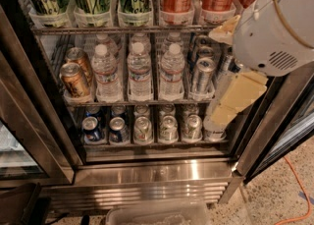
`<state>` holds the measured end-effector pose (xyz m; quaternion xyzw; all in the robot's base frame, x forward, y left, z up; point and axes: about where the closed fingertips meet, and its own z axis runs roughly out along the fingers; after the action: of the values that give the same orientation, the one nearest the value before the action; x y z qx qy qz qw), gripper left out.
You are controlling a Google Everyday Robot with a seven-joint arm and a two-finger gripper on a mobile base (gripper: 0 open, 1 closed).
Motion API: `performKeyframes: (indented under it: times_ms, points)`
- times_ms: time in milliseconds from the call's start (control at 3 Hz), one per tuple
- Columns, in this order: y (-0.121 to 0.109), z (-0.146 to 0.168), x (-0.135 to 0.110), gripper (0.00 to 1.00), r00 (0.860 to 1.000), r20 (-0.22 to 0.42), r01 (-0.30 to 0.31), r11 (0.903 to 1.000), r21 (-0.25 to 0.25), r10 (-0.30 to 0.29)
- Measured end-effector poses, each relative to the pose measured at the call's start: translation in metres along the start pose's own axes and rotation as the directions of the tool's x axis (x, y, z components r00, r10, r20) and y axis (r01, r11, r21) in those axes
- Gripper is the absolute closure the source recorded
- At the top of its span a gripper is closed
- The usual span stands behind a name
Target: Pick green can from top shelf of fridge
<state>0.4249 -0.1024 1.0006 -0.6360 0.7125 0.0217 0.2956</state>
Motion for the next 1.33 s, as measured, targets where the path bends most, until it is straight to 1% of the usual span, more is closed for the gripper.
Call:
performKeyframes:
  times_ms: [333, 667, 1000, 1333]
  points:
    - [0.000, 0.000, 0.000, 0.00, 1.000, 0.000, 0.000, 1.0000, 0.000, 0.000]
    - [0.002, 0.008, -0.014, 0.00, 0.998, 0.055, -0.011, 0.9994, 0.033, 0.010]
    - [0.004, 0.031, -0.050, 0.00, 0.984, 0.171, -0.058, 0.9950, 0.081, 0.043]
    - [-0.003, 0.042, -0.089, 0.00, 0.959, 0.273, -0.117, 0.9814, 0.152, 0.073]
